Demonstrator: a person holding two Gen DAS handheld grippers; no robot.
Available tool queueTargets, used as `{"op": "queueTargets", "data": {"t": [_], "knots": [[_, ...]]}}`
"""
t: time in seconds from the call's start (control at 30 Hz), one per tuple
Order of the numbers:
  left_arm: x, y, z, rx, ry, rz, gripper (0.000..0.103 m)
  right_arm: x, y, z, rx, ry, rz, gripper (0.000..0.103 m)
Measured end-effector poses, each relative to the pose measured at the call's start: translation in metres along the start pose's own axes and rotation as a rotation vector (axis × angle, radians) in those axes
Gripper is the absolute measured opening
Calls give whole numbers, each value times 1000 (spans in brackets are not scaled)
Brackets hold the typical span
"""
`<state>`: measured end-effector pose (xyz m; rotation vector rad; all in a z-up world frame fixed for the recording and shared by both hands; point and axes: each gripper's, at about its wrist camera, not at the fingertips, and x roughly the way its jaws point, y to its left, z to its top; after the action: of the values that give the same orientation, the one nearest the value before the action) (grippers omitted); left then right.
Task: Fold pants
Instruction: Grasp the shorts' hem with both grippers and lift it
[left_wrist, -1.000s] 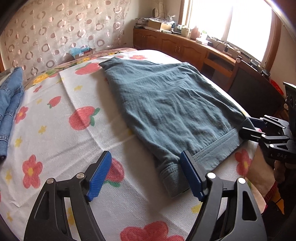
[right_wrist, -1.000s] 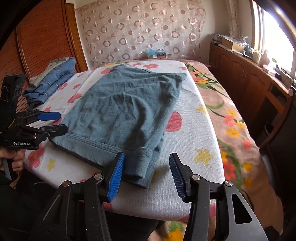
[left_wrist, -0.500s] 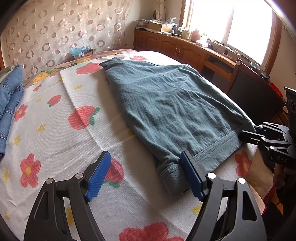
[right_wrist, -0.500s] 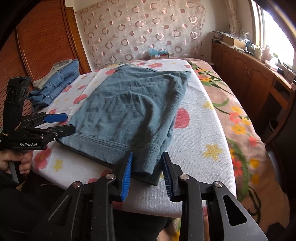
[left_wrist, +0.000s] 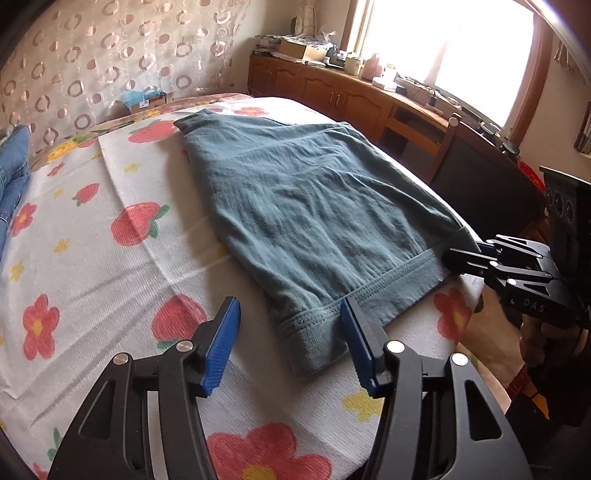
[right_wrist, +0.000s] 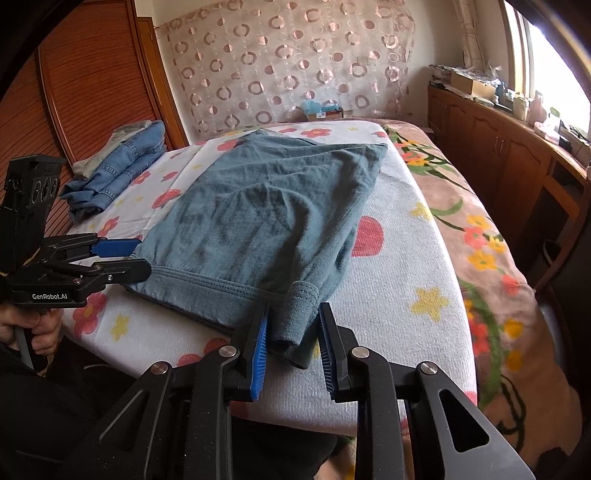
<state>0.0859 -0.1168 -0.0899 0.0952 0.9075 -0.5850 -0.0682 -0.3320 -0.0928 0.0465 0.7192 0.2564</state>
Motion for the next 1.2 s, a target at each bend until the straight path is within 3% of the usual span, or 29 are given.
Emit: {"op": "queueTargets", "data": {"t": [0.13, 0.23, 0.4, 0.57, 0.87, 1.0, 1.2], "knots": [[-1, -2, -1, 4, -1, -27, 44, 0, 1, 0, 4, -2, 1, 25], [-2, -4, -1, 4, -2, -63, 31, 0, 2, 0, 9, -5, 22, 17], [-12, -2, 5, -23, -50, -49, 16, -3, 3, 8, 20, -36, 63, 14], [-39, -3, 22, -13, -119, -28, 14, -19, 12, 34, 0, -103, 84, 14], [-123, 5, 79, 8, -306, 30, 14, -71, 50, 115, -100, -307, 122, 14], [-167, 6, 96, 22, -395, 50, 14, -97, 65, 136, -138, -372, 140, 14], [-199, 14, 107, 24, -469, 81, 14, -121, 81, 155, -193, -433, 159, 14]]}}
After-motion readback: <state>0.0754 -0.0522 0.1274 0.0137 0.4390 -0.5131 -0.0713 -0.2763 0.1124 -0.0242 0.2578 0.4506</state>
